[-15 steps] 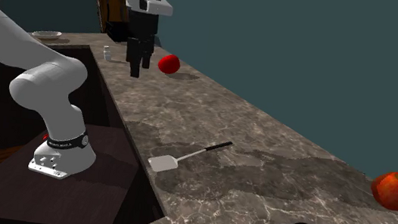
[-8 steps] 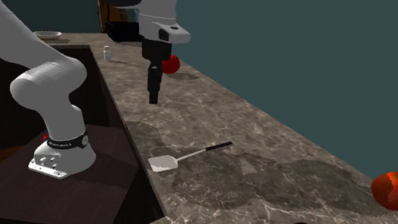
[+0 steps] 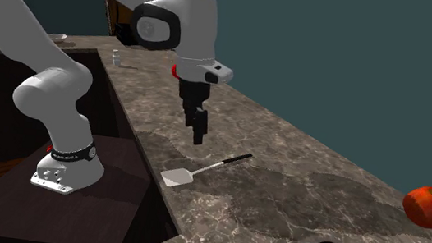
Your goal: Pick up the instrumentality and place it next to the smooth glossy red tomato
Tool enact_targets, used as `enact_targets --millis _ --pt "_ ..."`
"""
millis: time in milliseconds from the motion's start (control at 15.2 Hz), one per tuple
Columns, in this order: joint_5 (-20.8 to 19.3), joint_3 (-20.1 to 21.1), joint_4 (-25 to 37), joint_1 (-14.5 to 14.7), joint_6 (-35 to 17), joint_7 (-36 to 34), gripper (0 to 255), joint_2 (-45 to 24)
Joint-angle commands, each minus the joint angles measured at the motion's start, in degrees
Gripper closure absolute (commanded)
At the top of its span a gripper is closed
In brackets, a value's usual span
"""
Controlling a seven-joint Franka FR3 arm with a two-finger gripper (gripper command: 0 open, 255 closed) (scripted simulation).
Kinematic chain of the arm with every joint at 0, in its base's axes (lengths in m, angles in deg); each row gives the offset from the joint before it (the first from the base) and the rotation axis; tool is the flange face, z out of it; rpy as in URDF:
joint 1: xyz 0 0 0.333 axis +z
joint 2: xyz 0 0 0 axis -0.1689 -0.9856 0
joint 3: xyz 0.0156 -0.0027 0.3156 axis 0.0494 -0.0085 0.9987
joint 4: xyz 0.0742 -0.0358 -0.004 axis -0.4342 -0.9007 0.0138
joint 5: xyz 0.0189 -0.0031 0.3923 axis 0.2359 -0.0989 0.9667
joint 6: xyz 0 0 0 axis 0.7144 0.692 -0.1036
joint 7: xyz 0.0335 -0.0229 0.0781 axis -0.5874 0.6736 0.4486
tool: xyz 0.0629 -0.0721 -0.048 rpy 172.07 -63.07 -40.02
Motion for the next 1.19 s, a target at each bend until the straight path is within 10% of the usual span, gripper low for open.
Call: enact_targets --millis 0,1122 --pt "1.01 -1.73 1.06 1.31 -4.68 4.58 0 -4.8" --pt "6.54 -4.75 1.94 4.13 -17.69 15.07 0 -17.78"
